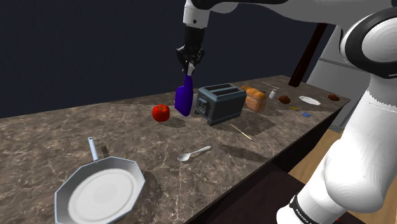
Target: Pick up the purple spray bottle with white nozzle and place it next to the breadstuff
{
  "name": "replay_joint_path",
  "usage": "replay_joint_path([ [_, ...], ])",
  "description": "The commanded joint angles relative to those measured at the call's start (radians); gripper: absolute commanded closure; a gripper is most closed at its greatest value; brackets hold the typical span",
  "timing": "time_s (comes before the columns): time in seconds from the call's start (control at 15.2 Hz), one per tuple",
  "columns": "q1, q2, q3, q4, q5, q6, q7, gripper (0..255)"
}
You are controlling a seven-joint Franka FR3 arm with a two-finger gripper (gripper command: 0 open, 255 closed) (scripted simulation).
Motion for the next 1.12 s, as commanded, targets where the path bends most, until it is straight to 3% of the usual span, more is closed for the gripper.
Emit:
replay_joint_path([
  [0.0,0.0,0.004,0.0,0.032,0.0,-0.028,-0.001,255],
  [1.06,0.009,0.112,0.003,0.406,-0.012,-0.294,0.004,255],
])
